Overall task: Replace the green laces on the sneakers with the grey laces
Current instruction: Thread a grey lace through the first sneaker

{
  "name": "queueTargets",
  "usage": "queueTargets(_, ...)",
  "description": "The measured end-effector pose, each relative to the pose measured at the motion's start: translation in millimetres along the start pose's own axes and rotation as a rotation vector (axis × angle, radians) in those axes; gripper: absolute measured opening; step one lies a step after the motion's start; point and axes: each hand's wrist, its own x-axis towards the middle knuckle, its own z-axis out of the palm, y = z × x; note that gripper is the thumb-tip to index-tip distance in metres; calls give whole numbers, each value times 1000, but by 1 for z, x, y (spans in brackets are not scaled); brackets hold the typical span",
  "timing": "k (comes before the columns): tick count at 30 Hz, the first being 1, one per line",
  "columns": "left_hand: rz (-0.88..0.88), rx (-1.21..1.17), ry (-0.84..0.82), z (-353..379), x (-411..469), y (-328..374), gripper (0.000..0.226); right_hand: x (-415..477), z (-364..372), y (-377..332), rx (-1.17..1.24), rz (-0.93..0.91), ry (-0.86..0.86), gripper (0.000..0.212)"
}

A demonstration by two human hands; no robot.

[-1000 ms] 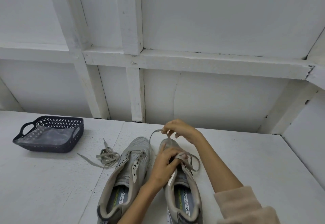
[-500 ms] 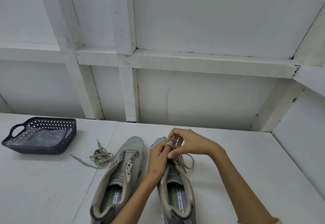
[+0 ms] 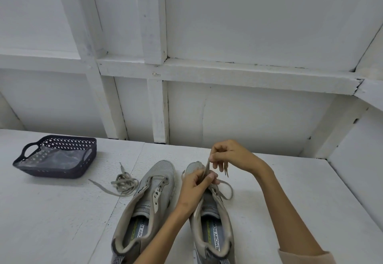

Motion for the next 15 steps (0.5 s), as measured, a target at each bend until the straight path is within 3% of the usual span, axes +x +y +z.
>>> queueTargets(12,25,168,-35,-3,0,-1,20,11,15,-29,338,-101,76,14)
queueTargets(15,35,167,138,-3,3,-7,37,11,16,-23,353,-78,48,16)
